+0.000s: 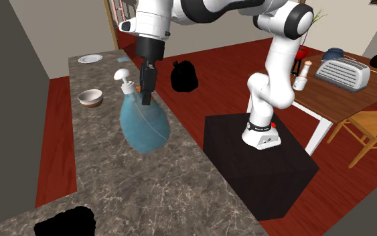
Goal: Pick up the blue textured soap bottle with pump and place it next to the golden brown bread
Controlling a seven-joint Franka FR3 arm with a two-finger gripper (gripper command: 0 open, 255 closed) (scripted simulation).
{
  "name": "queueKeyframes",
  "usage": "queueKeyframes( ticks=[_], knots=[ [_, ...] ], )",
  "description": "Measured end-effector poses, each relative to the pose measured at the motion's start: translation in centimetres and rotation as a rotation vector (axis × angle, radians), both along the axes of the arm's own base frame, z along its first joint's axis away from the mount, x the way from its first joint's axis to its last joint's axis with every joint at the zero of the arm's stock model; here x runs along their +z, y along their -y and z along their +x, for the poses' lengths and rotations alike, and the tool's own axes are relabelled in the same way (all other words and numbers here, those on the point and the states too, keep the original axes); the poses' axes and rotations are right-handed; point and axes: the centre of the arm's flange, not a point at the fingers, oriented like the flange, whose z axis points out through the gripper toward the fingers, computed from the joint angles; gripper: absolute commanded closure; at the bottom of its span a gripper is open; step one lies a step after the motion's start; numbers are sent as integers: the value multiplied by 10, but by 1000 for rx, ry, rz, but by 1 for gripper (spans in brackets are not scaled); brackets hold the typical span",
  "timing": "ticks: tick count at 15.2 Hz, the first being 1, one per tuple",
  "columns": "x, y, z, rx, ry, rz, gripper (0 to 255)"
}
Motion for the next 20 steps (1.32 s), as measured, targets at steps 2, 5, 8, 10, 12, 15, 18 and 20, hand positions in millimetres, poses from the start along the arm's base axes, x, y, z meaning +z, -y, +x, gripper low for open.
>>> queueKeyframes(
  ticks=[2,5,8,10,12,15,18,20],
  knots=[
    [10,-1,1,0,0,0,255],
    [25,1,0,0,0,0,255],
    [39,0,0,0,0,0,255],
    [41,18,-1,-1,-1,0,255],
    [43,41,-3,-1,0,0,255],
    [45,79,-7,-1,0,0,255],
    [45,118,-8,-1,0,0,255],
    [42,144,-10,-2,-1,-1,255]
  ],
)
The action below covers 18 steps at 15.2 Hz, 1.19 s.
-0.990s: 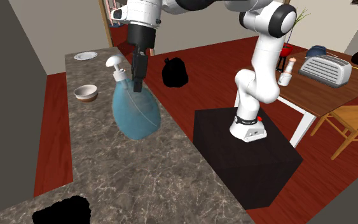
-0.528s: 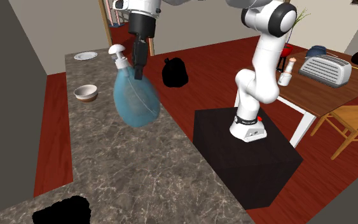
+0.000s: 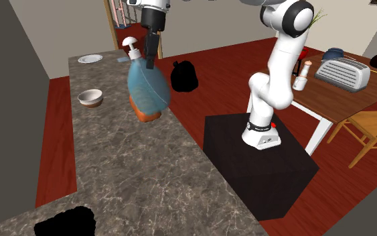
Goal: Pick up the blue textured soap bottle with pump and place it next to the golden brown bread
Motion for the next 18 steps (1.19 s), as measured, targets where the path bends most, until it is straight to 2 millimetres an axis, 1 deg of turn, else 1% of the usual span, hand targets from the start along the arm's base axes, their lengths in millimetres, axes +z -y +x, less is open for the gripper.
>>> queueKeyframes(
  ticks=[2,3,6,8,9,10,11,12,16,18],
  knots=[
    [2,32,-2,0,0,1,255],
    [-1,44,-4,0,0,0,255],
    [6,79,-4,0,1,0,255],
    [3,105,-7,0,0,0,255],
    [6,117,-10,0,0,1,255],
    [5,129,-8,0,1,1,255],
    [2,143,-10,0,0,1,255],
    [4,160,-12,0,0,1,255],
    [2,208,-19,0,0,1,255],
    [4,236,-21,0,0,1,255]
  ],
)
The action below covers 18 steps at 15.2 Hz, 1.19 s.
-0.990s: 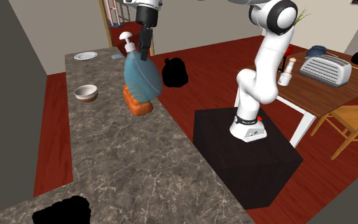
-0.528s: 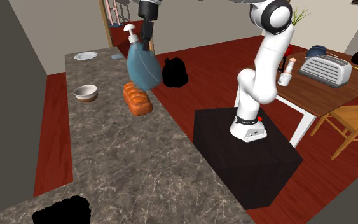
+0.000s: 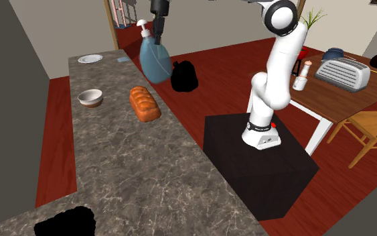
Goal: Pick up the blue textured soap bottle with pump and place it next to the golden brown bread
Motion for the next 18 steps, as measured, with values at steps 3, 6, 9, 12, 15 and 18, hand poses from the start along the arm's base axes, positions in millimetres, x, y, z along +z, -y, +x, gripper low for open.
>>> queueKeyframes(
  ticks=[3,6,9,12,15,18],
  knots=[
    [-1,44,-1,0,0,0,255],
    [-2,80,-6,-1,0,0,255],
    [-13,88,-6,1,0,0,255],
    [-28,89,-7,2,0,0,255],
    [-44,88,-5,2,0,0,255],
    [-60,89,-5,2,0,0,255]
  ],
)
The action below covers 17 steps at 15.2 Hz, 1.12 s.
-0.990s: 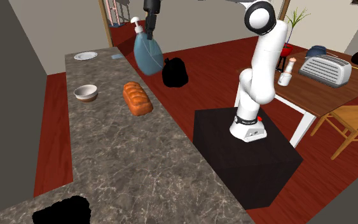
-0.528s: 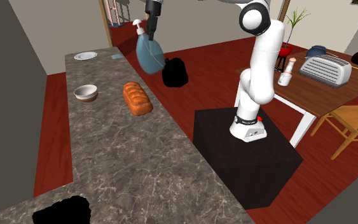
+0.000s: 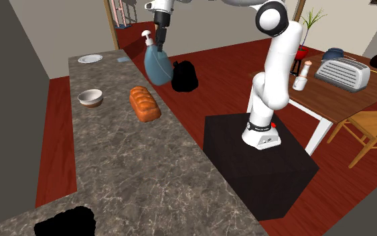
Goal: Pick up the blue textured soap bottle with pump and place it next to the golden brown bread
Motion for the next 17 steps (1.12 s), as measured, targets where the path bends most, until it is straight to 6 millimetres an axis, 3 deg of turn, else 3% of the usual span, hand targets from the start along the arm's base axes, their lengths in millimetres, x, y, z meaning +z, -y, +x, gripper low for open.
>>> queueKeyframes(
  ticks=[17],
  knots=[
    [-88,0,0,0,0,0,255]
  ],
)
